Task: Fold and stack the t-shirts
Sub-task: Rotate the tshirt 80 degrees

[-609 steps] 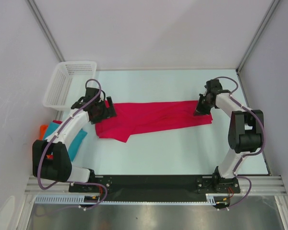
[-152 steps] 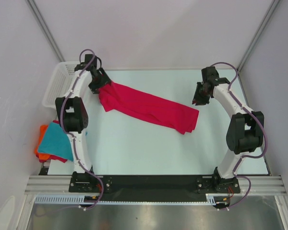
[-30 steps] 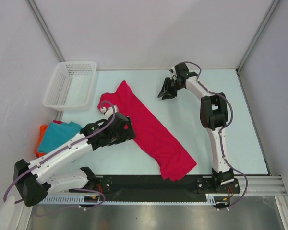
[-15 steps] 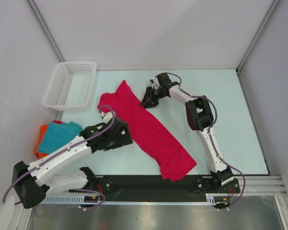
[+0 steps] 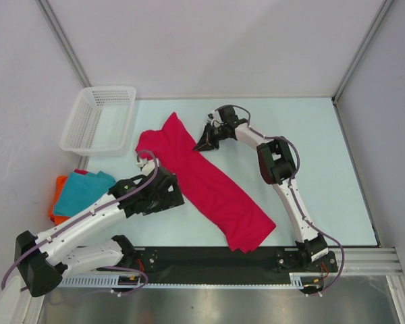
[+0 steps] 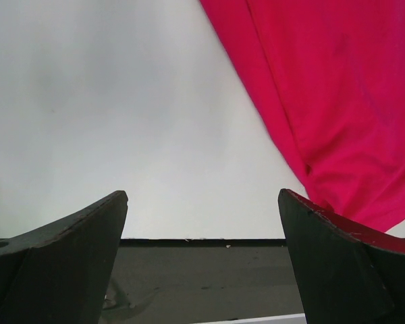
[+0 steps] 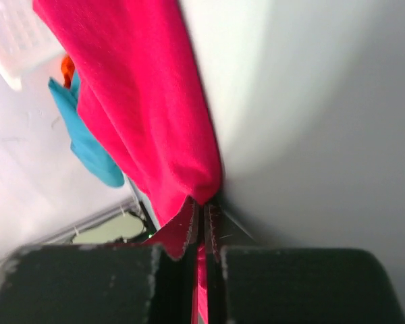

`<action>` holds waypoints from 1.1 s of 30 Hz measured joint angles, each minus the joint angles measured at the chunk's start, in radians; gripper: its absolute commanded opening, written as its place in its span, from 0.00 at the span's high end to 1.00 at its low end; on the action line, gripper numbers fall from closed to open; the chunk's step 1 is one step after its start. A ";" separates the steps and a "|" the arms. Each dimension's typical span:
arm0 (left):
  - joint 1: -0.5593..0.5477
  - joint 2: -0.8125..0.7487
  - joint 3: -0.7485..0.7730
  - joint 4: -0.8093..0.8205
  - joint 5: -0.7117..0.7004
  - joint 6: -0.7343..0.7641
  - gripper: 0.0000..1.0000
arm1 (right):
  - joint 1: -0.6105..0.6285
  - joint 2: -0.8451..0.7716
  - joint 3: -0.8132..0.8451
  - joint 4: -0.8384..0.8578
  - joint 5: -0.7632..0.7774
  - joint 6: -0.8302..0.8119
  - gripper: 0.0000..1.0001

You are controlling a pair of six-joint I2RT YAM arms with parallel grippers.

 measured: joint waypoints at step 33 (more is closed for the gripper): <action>0.008 0.013 -0.084 0.134 0.085 0.047 0.01 | -0.338 -0.026 0.179 -0.214 0.384 -0.146 0.82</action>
